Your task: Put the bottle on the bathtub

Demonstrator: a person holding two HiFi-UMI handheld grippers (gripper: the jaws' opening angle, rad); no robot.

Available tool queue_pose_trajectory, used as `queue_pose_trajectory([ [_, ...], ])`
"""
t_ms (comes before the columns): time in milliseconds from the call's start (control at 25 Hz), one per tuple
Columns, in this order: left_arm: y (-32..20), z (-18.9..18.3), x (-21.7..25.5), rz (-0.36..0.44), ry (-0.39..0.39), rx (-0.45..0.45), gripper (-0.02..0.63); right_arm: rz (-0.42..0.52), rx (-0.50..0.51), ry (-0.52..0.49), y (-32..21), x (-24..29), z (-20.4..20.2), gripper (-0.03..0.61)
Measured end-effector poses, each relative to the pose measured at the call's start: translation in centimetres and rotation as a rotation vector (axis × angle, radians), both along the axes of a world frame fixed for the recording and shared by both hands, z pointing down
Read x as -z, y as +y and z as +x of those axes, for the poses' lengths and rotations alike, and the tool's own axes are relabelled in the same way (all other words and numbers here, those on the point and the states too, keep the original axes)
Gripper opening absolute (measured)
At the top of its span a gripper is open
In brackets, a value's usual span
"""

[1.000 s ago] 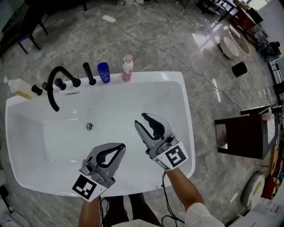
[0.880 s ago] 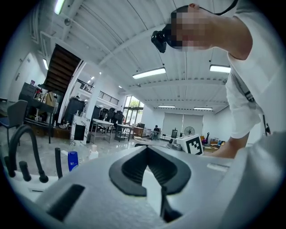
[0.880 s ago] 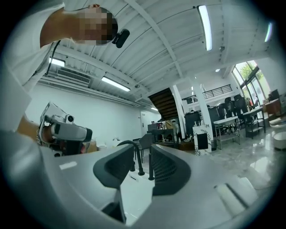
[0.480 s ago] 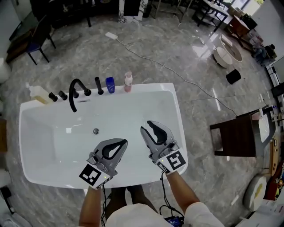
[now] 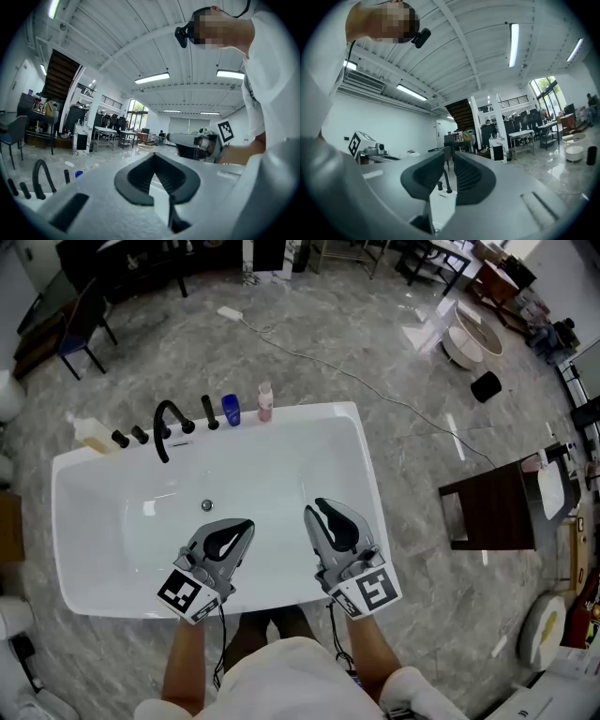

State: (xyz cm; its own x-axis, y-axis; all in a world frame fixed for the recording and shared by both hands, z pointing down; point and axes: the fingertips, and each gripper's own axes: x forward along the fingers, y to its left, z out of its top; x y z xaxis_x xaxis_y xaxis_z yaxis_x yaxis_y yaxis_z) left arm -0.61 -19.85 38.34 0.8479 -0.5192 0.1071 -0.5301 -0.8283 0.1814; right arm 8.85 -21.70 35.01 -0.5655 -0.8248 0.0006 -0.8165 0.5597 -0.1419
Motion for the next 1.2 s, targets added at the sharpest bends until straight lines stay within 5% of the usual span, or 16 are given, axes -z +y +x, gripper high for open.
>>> queue_pose_trajectory([
  [280, 1.7, -1.7, 1.6, -0.010, -0.038, 0.016, 0.002, 0.037, 0.018, 0.038, 1.7, 3.0, -0.3, 0.008],
  [560, 2.6, -0.9, 3.5, 0.014, -0.035, -0.006, 0.002, 0.048, 0.048, -0.024, 2.5, 4.6, -1.2, 0.006],
  [1200, 4.0, 0.3, 4.3, 0.014, -0.015, -0.045, 0.002, 0.109, 0.058, 0.034, 3.8, 6.0, -2.0, 0.005],
])
